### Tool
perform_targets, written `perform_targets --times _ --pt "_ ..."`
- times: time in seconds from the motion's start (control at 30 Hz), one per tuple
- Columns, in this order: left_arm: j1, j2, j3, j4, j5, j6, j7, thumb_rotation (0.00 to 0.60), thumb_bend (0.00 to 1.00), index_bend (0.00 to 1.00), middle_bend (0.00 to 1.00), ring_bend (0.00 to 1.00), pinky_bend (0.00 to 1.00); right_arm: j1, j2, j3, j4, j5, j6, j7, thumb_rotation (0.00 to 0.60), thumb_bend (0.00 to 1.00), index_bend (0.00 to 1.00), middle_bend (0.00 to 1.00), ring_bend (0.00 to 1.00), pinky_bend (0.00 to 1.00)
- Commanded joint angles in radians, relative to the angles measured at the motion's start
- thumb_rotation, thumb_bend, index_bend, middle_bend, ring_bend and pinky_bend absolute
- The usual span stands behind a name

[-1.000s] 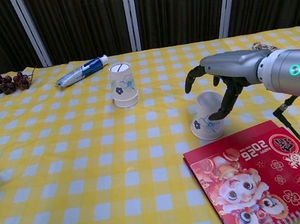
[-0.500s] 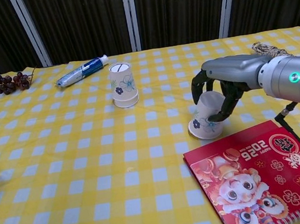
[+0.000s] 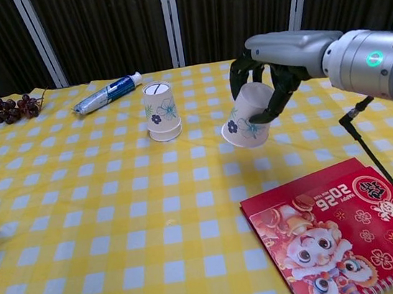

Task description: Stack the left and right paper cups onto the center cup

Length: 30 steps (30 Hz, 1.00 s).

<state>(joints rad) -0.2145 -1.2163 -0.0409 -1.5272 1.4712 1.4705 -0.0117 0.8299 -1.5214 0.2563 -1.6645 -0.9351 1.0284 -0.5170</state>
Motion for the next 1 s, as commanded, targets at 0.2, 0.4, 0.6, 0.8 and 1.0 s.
perform_targets --times 0.2,0.4,0.6,0.8,1.0 --pt "0.002 -0.002 -0.01 0.003 -0.006 -0.007 0.008 0.6 0.13 0.01 0.0 0.0 0.0 0.059 0.007 0.08 -0.009 0.015 0.018 -0.014 0.6 0.19 0.52 0.39 0.38 0.51" --pt "0.0 0.001 -0.015 0.006 -0.013 -0.027 -0.003 0.6 0.13 0.01 0.0 0.0 0.0 0.12 -0.038 0.124 0.047 0.04 0.025 -0.035 0.6 0.19 0.52 0.38 0.38 0.51" --pt "-0.005 0.001 -0.018 0.014 -0.025 -0.054 -0.005 0.6 0.13 0.01 0.0 0.0 0.0 0.182 -0.11 0.15 0.148 0.039 0.017 -0.022 0.6 0.19 0.52 0.38 0.38 0.51" --pt "-0.005 -0.003 -0.029 0.022 -0.036 -0.058 0.002 0.6 0.13 0.01 0.0 0.0 0.0 0.248 -0.193 0.165 0.295 0.046 -0.016 -0.008 0.6 0.19 0.52 0.38 0.38 0.51" --pt "-0.008 -0.001 -0.035 0.029 -0.043 -0.07 -0.01 0.6 0.13 0.01 0.0 0.0 0.0 0.308 -0.259 0.18 0.428 0.037 -0.053 0.02 0.6 0.19 0.52 0.38 0.38 0.51"
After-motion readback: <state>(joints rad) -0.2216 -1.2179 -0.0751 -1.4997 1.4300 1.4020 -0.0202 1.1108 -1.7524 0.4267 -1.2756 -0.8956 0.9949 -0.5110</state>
